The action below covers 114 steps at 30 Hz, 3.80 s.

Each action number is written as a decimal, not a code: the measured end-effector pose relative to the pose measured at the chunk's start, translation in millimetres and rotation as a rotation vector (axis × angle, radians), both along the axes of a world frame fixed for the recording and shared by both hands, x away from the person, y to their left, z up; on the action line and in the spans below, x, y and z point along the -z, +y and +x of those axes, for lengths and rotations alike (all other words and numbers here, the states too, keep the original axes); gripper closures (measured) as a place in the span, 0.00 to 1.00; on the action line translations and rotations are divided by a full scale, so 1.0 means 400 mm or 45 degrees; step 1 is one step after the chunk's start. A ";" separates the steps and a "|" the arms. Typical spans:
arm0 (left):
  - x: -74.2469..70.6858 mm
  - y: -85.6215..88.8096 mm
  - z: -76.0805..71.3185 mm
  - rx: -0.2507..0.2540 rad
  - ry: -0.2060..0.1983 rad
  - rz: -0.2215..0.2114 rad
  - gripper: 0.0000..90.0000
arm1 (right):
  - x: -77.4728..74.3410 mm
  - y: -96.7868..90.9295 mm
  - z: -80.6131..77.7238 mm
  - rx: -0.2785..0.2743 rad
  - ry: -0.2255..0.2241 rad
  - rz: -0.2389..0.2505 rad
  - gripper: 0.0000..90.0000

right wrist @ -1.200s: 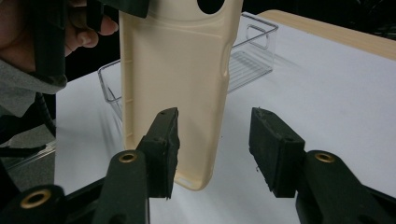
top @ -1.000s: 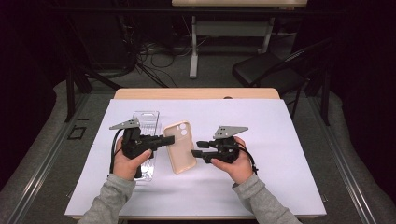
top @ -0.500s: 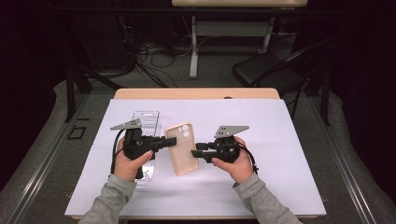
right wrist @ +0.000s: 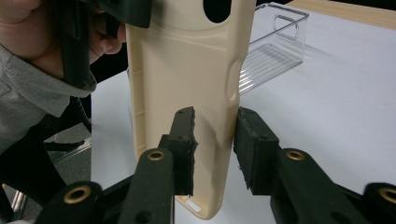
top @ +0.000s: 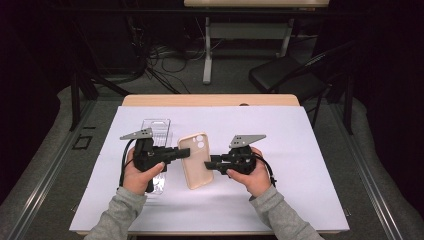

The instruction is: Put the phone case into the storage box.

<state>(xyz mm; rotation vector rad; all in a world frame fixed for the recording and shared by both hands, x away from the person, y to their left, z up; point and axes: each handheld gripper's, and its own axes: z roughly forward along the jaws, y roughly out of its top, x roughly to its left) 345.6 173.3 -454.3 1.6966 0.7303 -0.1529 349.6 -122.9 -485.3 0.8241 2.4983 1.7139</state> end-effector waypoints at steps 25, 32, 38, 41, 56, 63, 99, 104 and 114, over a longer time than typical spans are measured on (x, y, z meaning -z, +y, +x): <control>0.001 -0.003 -0.001 0.009 -0.004 -0.004 0.89 | 0.006 -0.009 0.007 0.000 0.041 0.030 0.89; 0.001 -0.003 0.000 0.008 0.000 -0.004 0.89 | 0.008 -0.011 0.009 -0.005 0.055 0.037 0.90; 0.003 -0.004 0.000 0.003 0.001 -0.002 0.89 | 0.012 -0.011 0.012 -0.002 0.056 0.045 0.91; 0.005 -0.005 0.000 -0.002 0.001 0.003 0.89 | 0.013 -0.012 0.012 -0.004 0.062 0.044 0.91; 0.006 -0.007 0.000 -0.034 -0.019 0.006 0.83 | 0.014 -0.014 0.012 0.009 0.056 0.053 0.91; 0.008 -0.006 0.002 -0.061 -0.030 0.010 0.75 | 0.012 -0.017 0.012 0.029 0.050 0.059 0.91; 0.018 -0.011 0.011 -0.198 -0.099 0.153 0.52 | 0.008 -0.055 0.025 0.215 0.002 0.034 0.91; 0.019 -0.014 0.010 -0.214 -0.119 0.182 0.51 | 0.007 -0.059 0.025 0.236 0.002 0.037 0.91; 0.017 -0.012 0.010 -0.267 -0.162 0.249 0.44 | 0.006 -0.062 0.024 0.268 -0.021 0.032 0.91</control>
